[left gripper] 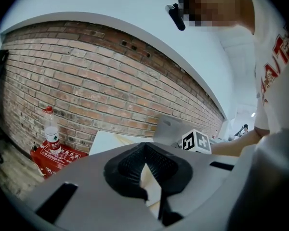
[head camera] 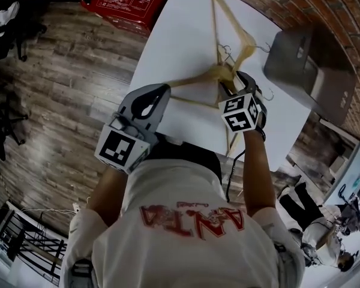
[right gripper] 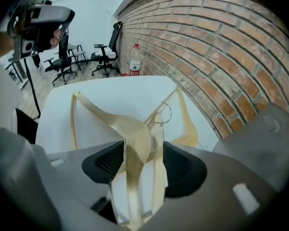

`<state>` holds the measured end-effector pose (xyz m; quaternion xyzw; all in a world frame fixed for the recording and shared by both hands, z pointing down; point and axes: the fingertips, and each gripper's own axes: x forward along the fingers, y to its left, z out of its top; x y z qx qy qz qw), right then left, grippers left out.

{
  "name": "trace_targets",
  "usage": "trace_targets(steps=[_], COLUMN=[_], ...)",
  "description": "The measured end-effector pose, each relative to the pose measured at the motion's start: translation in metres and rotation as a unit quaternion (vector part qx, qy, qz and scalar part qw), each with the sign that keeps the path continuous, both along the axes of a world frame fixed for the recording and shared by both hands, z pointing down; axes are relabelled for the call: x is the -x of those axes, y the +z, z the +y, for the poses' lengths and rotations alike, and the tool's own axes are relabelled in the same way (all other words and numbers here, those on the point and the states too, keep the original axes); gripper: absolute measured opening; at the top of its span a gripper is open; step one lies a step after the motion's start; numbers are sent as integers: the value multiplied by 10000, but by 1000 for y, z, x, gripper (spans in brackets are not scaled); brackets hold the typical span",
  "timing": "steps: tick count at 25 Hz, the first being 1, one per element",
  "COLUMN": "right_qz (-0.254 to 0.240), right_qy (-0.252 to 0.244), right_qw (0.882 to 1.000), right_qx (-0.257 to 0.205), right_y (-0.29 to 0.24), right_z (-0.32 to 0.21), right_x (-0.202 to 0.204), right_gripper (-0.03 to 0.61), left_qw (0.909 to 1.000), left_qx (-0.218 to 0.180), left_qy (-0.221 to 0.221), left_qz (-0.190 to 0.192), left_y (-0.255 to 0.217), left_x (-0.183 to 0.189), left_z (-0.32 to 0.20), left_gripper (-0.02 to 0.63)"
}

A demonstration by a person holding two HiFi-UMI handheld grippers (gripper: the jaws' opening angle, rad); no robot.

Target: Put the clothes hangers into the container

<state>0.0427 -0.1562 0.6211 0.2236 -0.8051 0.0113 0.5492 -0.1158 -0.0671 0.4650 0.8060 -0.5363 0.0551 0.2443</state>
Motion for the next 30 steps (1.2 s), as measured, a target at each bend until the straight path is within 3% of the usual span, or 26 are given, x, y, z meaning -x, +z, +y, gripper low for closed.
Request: trace_targets(steps=[11, 16, 23, 30], right_qz=[738, 578, -17, -371], right_qy=[-374, -214, 35, 563], right_qw=[9965, 9981, 9987, 9913], right_qx=[89, 10, -505, -1129], right_y=[32, 27, -15, -77], right_z=[-4, -6, -4, -1], right_x=[3, 5, 3, -18], right_gripper=[221, 196, 196, 196], left_qw=[9992, 9992, 9984, 9960], left_qx=[-333, -302, -517, -876], left_qy=[-231, -271, -237, 166], left_qz=[60, 64, 41, -45], left_y=[-9, -10, -28, -66], left_x=[27, 32, 29, 5], left_z=[-13, -9, -10, -6], left_gripper=[9, 9, 9, 9])
